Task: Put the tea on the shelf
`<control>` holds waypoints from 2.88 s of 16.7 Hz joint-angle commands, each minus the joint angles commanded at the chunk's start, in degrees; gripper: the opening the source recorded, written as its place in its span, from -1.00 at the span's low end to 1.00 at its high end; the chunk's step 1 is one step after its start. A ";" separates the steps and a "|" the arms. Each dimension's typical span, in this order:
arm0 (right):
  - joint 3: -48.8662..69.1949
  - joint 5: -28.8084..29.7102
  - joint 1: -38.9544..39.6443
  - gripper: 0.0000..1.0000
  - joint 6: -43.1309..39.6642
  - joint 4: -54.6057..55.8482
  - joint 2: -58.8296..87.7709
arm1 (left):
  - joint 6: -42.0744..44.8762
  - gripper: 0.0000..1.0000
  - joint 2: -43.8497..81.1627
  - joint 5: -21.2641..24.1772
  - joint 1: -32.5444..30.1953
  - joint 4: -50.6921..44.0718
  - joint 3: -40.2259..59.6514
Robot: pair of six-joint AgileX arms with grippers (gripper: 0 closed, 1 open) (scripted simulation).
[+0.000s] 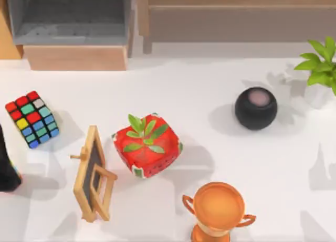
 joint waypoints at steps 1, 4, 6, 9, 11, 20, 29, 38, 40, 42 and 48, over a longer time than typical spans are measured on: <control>0.00 0.00 0.00 1.00 0.00 0.00 0.00 | 0.00 1.00 0.00 0.00 0.00 0.00 0.00; 0.30 -1.84 -1.89 1.00 -0.06 1.67 1.82 | 0.00 1.00 0.00 0.00 0.00 0.00 0.00; 0.92 -5.66 -5.87 1.00 -0.20 5.11 6.00 | 0.00 1.00 0.00 0.00 0.00 0.00 0.00; 2.24 -13.71 -14.35 1.00 -0.71 12.68 16.77 | 0.00 1.00 0.00 0.00 0.00 0.00 0.00; 3.29 -19.73 -21.05 1.00 -1.39 19.09 26.42 | 0.00 1.00 0.00 0.00 0.00 0.00 0.00; 8.04 -42.18 -45.33 1.00 -7.93 51.44 74.84 | 0.00 1.00 0.00 0.00 0.00 0.00 0.00; 9.76 -47.27 -50.29 1.00 -12.26 65.35 91.30 | 0.00 1.00 0.00 0.00 0.00 0.00 0.00; 15.90 -40.85 -43.77 1.00 -9.80 69.18 99.63 | 0.00 1.00 0.00 0.00 0.00 0.00 0.00; 19.11 -37.33 -40.22 1.00 -8.65 70.94 103.99 | 0.00 1.00 0.00 0.00 0.00 0.00 0.00; 21.45 -34.61 -37.45 1.00 -7.86 72.15 107.11 | 0.00 1.00 0.00 0.00 0.00 0.00 0.00; 22.10 -33.88 -36.73 0.85 -7.63 72.46 107.88 | 0.00 1.00 0.00 0.00 0.00 0.00 0.00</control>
